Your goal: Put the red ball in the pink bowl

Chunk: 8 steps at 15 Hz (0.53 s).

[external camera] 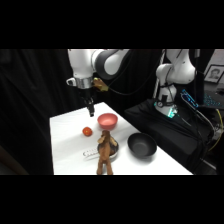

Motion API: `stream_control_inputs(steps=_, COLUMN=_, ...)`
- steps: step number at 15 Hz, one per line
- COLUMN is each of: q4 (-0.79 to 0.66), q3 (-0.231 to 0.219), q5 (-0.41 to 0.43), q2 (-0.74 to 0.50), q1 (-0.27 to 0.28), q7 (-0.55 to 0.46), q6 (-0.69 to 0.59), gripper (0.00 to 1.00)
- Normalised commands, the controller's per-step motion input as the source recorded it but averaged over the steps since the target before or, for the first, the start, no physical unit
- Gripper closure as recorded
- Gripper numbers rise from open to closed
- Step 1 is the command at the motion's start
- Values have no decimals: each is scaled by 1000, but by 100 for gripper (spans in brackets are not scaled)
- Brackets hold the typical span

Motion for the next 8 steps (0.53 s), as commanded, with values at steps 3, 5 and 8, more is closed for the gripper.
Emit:
stream_control_inputs(steps=3, q4=403, q3=-3, q5=249, q2=345, q1=-127, q7=-167, q6=63, gripper=0)
stream_control_inputs(steps=5, q4=369, q3=13, q5=270, q2=319, q1=-123, q7=-146, q6=57, gripper=0)
stream_control_inputs(steps=8, q4=316, q3=6, q5=203, q2=277, q1=-94, q7=-107, q6=68, gripper=0)
